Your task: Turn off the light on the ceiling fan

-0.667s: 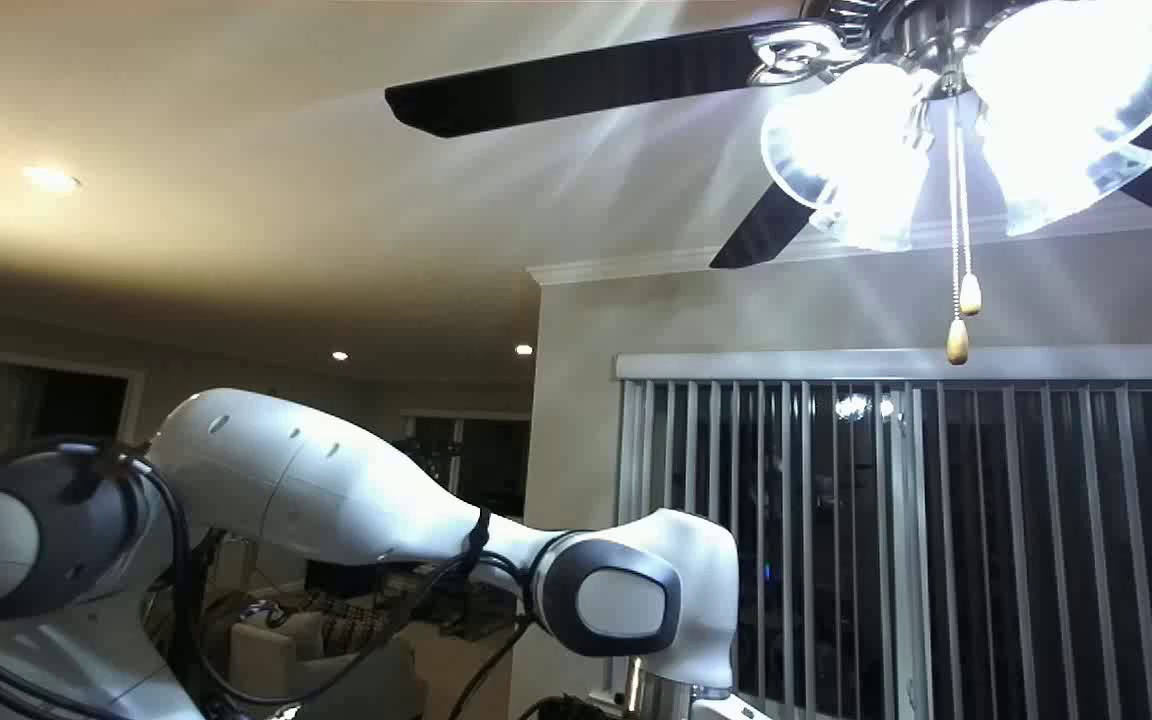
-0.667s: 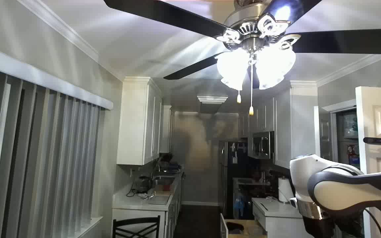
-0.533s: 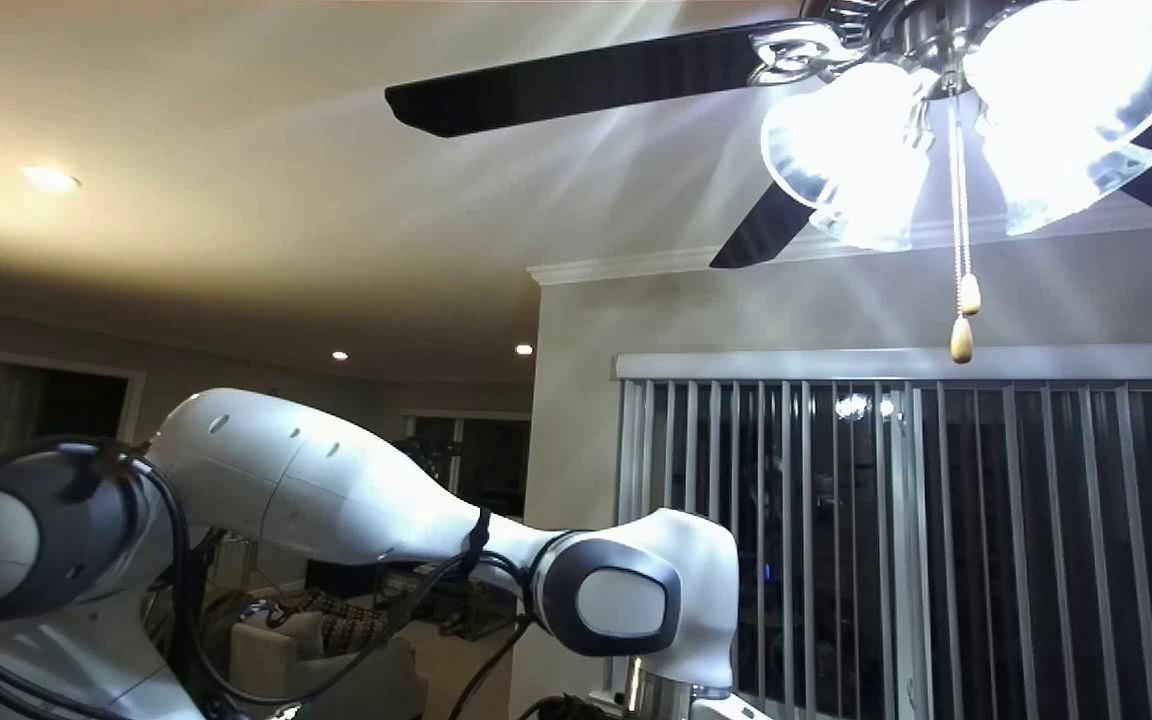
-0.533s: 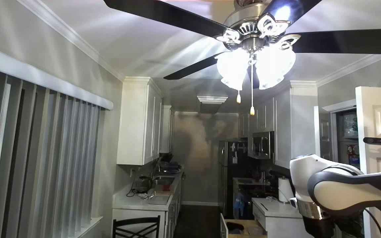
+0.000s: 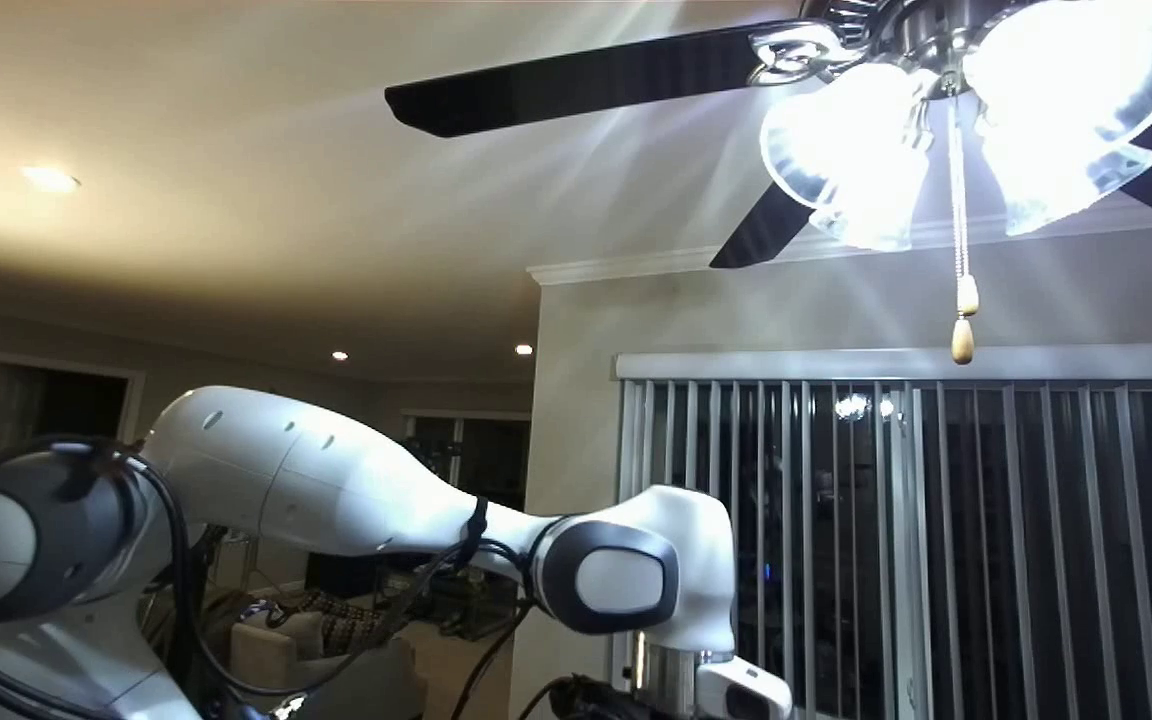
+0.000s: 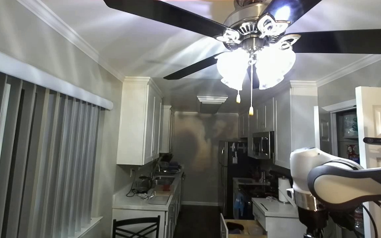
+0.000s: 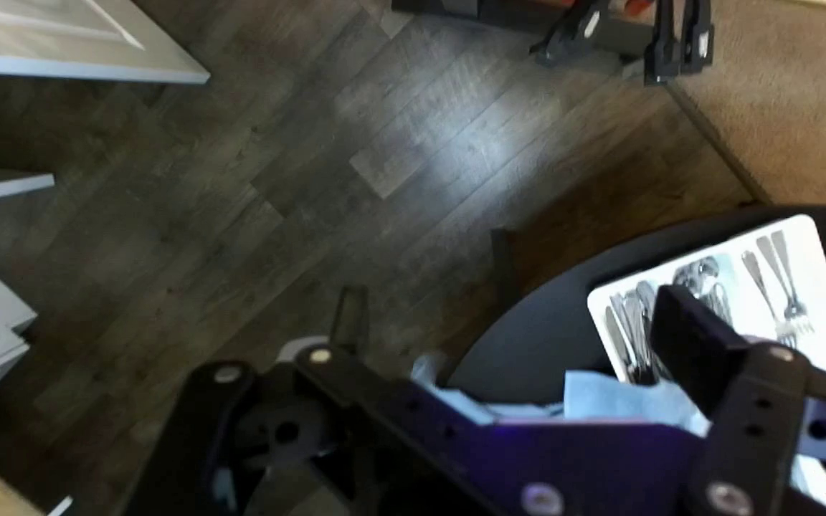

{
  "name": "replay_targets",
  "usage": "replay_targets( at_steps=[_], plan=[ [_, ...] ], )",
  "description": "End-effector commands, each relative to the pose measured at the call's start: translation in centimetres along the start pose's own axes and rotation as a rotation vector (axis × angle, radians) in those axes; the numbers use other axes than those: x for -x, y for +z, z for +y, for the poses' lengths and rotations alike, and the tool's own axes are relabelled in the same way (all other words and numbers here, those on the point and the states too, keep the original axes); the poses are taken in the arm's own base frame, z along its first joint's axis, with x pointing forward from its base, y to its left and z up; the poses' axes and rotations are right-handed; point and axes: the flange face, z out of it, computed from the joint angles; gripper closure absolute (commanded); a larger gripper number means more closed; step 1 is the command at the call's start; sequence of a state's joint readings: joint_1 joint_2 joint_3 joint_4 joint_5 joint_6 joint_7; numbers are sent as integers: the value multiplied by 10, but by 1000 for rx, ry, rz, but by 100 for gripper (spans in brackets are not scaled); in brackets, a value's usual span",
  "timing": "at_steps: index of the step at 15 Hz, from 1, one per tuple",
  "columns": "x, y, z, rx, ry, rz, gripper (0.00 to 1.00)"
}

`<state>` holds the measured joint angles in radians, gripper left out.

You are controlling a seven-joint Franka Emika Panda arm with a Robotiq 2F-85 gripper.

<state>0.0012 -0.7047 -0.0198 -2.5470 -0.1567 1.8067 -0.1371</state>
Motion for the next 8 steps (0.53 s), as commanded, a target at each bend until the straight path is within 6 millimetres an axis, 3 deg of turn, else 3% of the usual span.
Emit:
replay_targets(
  at_steps=[1,4,8],
  plan=[
    [-7,-82,-14,-47,48,189,0],
    [-15,-143,-19,-118,127,337,0],
    [-15,-198,-15,-181,247,547,0]
  ],
)
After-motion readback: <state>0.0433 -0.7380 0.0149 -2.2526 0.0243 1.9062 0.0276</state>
